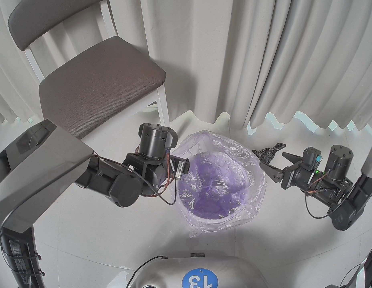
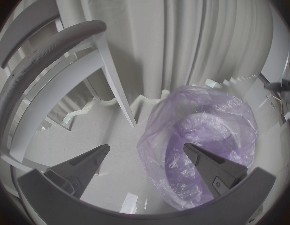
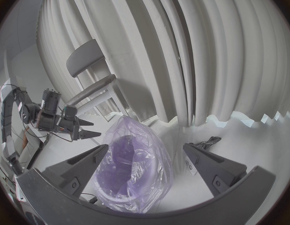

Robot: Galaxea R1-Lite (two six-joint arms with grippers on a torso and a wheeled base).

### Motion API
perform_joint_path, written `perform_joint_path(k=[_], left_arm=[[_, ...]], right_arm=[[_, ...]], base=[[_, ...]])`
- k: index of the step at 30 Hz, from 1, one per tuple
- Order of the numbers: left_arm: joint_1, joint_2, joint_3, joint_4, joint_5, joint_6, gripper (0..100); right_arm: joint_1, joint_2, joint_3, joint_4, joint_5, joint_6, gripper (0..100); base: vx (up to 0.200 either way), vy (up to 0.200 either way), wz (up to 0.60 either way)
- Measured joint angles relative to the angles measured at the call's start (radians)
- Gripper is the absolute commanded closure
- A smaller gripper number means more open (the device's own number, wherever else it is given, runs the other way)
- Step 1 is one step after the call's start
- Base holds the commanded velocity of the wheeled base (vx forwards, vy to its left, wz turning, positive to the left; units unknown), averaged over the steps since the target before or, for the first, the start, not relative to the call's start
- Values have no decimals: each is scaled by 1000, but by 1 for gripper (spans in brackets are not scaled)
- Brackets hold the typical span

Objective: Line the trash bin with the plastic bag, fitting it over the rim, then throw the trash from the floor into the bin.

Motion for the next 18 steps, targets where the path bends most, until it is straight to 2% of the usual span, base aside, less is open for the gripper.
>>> perform_joint_path(k=[3,8,12,18], left_arm=[[7,5,47,-83,1,-22,0],[5,19,81,-128,5,-101,0],[-4,20,107,-174,8,-135,0],[-2,7,154,-252,-54,-135,0]], right_arm=[[21,85,-10,-50,-27,1,0],[53,183,-64,-54,-99,5,0],[61,200,-81,-49,-106,13,0],[67,159,-127,165,-109,19,0]], base=[[0,0,0],[0,0,0],[0,0,0],[0,0,0]])
